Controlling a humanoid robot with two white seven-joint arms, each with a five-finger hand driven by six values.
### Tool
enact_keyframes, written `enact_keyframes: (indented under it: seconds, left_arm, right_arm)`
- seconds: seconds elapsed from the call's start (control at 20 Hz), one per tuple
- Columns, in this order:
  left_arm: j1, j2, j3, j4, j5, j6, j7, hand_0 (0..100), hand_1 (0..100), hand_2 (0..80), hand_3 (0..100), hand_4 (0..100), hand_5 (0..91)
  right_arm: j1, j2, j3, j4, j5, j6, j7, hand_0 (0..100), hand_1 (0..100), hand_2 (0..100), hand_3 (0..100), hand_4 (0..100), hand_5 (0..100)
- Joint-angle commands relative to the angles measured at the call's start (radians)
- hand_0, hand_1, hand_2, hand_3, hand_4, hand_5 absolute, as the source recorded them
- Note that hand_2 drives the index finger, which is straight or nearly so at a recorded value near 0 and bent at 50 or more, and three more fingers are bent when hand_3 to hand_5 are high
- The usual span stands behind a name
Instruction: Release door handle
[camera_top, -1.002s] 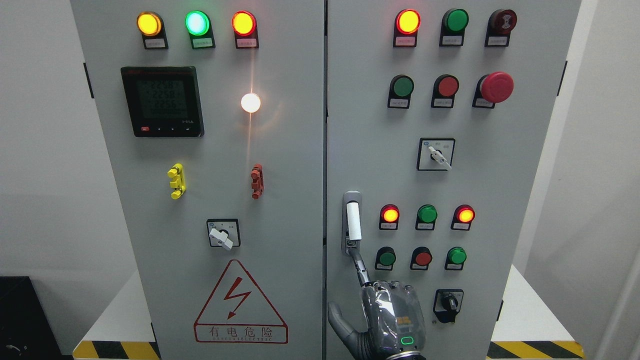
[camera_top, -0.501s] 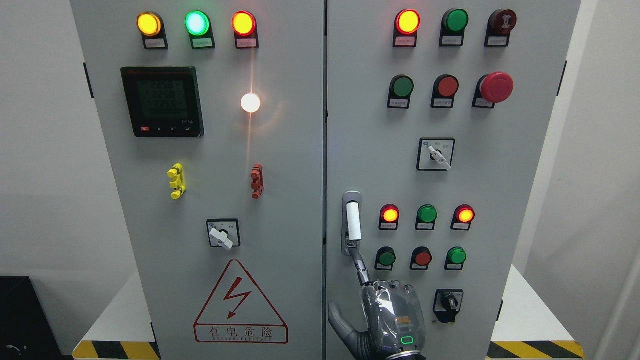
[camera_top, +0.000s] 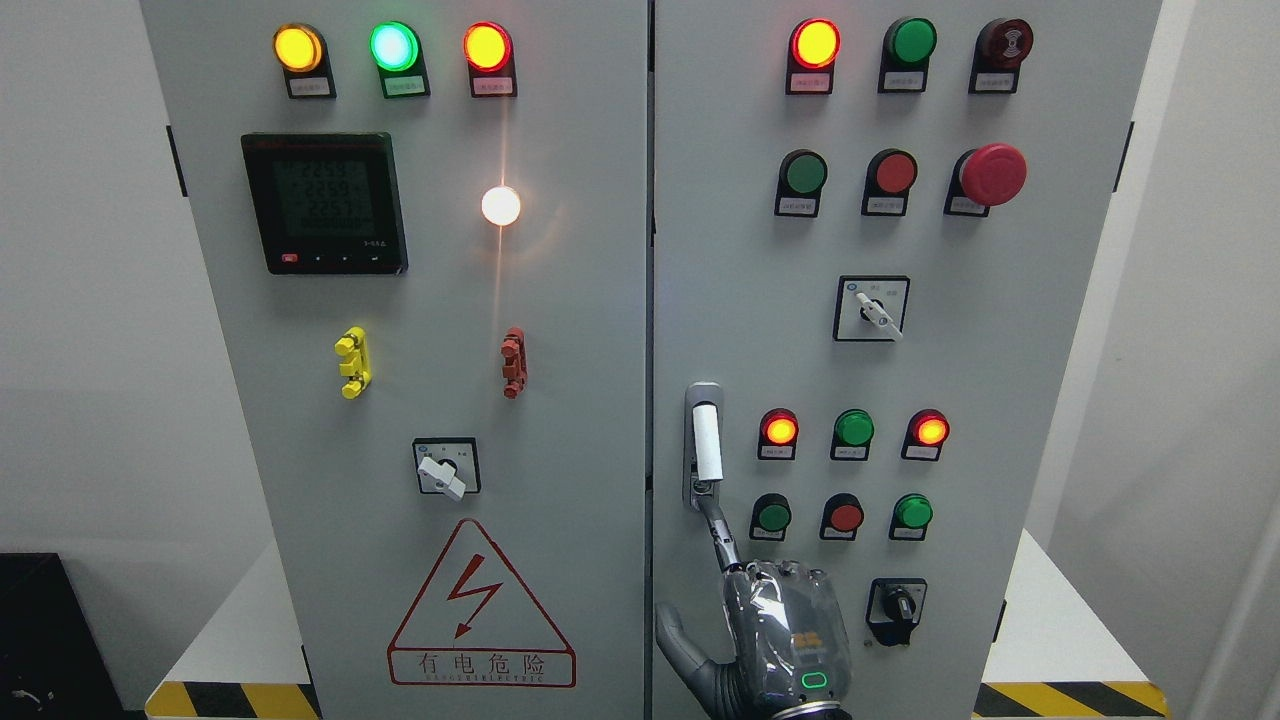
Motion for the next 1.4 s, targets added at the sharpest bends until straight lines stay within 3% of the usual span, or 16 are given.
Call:
enact_keyframes:
  seconds: [0.0,1.35]
  left_arm:
    - [0.017,0.000,0.000,0.000,0.001,-0.001,0.000,12,56,0.0,0,0,0.0]
    - [0.017,0.000,0.000,0.000,0.001,-0.001,0.000,12,56,0.0,0,0,0.0]
  right_arm:
    - [0.000,0.001,0.000,-0.050,0.000,0.000,0.000,38,21,17,100,100,100]
    - [0.000,0.000,0.005,-0.068,0.002,-0.002,0.001,38,21,17,100,100,100]
